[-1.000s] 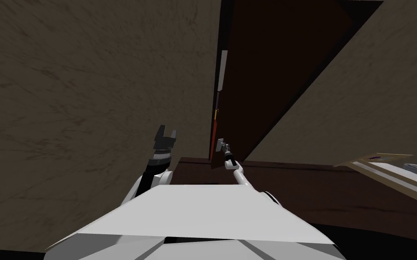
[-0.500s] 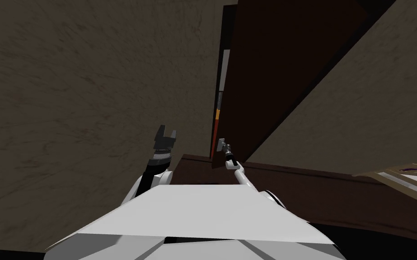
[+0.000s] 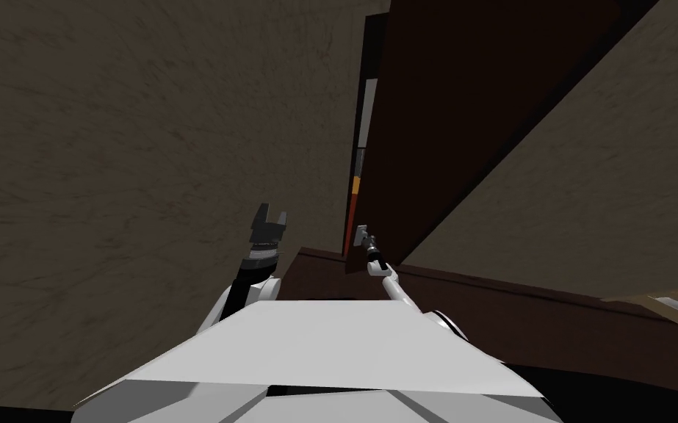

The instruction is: Pull the door open

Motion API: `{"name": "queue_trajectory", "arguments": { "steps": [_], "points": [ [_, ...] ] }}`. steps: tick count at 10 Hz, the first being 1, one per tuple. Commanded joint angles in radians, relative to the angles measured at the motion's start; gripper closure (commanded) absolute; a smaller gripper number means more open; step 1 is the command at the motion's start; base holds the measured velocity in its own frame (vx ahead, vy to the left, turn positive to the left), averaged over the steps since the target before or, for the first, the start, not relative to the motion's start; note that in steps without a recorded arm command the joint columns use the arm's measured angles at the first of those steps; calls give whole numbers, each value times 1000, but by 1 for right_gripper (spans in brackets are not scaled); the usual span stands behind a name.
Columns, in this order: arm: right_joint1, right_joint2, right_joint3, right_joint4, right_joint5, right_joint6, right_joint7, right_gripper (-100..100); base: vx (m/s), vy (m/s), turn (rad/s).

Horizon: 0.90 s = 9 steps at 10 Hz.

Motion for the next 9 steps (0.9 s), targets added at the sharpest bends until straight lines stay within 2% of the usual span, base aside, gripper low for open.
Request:
{"name": "queue_trajectory", "arguments": {
  "steps": [1, 4, 6, 9],
  "points": [
    [4, 2, 8, -11, -23, 7, -40, -100, -86, -62, 57],
    [10, 4, 22, -30, -61, 19, -110, -100, -93, -60, 22],
    [16, 7, 33, -45, -93, 29, -167, -100, -103, -37, 158],
    [24, 11, 52, -71, -146, 45, -259, -100, -113, -57, 60]
  ]
}}
